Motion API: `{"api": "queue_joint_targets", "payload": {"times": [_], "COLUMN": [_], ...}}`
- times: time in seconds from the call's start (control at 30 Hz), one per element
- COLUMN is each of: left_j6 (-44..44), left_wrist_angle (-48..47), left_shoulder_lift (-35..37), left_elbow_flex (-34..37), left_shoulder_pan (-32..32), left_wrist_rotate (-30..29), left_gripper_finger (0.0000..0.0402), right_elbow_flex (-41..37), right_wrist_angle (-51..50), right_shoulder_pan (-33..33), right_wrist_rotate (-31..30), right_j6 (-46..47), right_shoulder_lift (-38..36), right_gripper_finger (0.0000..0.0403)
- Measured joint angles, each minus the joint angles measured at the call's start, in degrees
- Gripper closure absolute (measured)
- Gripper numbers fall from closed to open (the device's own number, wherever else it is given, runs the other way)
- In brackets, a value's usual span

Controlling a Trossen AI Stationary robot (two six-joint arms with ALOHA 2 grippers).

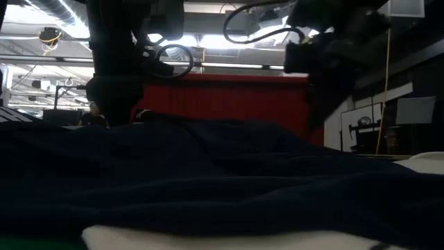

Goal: Fold Laundry from Bin
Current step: Fold the dark blue boxer shorts

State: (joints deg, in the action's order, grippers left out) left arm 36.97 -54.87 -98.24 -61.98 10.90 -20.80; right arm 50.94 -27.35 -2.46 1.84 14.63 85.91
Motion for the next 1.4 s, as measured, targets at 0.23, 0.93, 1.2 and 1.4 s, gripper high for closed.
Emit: {"api": "queue_joint_targets", "payload": {"times": [0.23, 0.93, 1.2, 1.4], "left_j6": [0.4, 0.6, 0.9, 1.0], "left_wrist_angle": [0.1, 1.8, 1.8, 1.6], "left_shoulder_lift": [0.0, 0.0, 0.0, 0.0], "left_elbow_flex": [0.0, 0.0, 0.0, 0.0], "left_shoulder_pan": [0.0, 0.0, -0.1, -0.1], "left_wrist_rotate": [0.0, 1.0, 1.9, 1.9], "left_gripper_finger": [0.0278, 0.0278, 0.0278, 0.0278], "right_elbow_flex": [0.0, 0.3, 1.0, 3.8], "right_wrist_angle": [10.4, 20.4, 16.6, 3.9], "right_shoulder_pan": [6.9, 10.0, 10.0, 10.0], "right_wrist_rotate": [2.0, 9.3, 7.0, 5.8], "right_j6": [-17.2, -29.8, -27.2, -24.1], "right_shoulder_lift": [0.6, 18.3, 16.7, 14.7], "right_gripper_finger": [0.0245, 0.0275, 0.0386, 0.0397]}}
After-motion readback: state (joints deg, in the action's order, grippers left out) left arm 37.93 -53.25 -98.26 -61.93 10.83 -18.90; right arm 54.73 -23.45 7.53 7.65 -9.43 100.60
